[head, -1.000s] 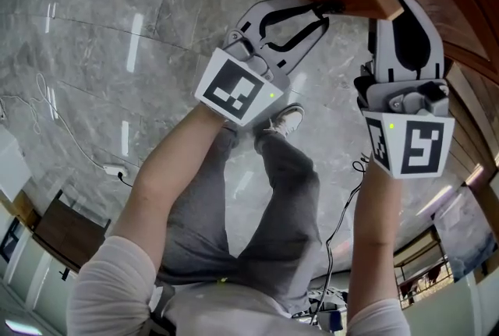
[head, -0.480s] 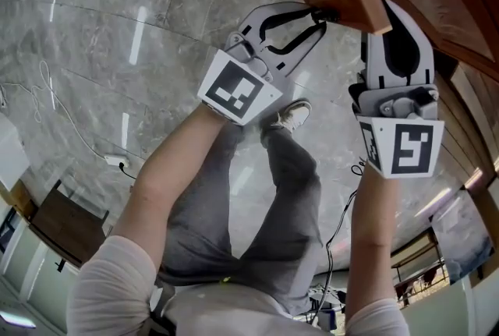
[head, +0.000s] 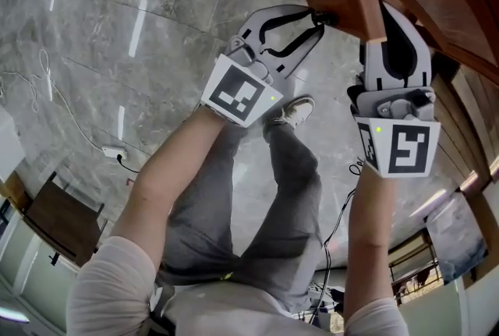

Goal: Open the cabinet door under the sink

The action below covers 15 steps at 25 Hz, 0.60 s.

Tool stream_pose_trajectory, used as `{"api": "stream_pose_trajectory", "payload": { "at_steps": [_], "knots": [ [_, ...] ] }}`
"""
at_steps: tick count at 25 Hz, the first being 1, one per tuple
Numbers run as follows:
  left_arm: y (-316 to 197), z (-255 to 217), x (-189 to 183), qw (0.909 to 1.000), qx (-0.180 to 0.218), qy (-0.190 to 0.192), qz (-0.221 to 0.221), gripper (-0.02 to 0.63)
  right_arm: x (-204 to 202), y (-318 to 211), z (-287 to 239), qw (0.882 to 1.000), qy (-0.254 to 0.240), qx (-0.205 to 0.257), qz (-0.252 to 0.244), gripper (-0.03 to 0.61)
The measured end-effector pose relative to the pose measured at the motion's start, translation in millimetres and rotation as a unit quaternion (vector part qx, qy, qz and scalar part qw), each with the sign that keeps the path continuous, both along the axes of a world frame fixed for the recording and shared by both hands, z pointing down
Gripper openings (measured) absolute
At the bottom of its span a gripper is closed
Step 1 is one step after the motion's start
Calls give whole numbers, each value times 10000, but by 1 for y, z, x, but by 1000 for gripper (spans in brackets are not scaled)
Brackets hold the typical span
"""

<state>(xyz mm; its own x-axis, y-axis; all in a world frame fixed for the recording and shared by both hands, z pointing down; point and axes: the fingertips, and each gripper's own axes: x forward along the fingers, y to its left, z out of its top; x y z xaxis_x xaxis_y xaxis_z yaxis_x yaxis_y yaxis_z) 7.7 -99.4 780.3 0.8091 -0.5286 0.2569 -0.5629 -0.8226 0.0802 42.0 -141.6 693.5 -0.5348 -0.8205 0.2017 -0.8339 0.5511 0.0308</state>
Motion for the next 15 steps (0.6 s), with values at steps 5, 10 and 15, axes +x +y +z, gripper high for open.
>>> {"api": "stream_pose_trajectory", "payload": {
  "at_steps": [5,10,15],
  "knots": [
    [19,-8,-19,9998,155,-122,-45,80,2,2,1,9999,-47,-26,138,29],
    [16,-10,-42,9980,161,-126,-594,18,-3,2,-1,9997,132,-28,191,29],
    [12,-18,-50,9967,185,-241,-758,18,-16,7,0,9998,175,-96,88,29]
  ]
}}
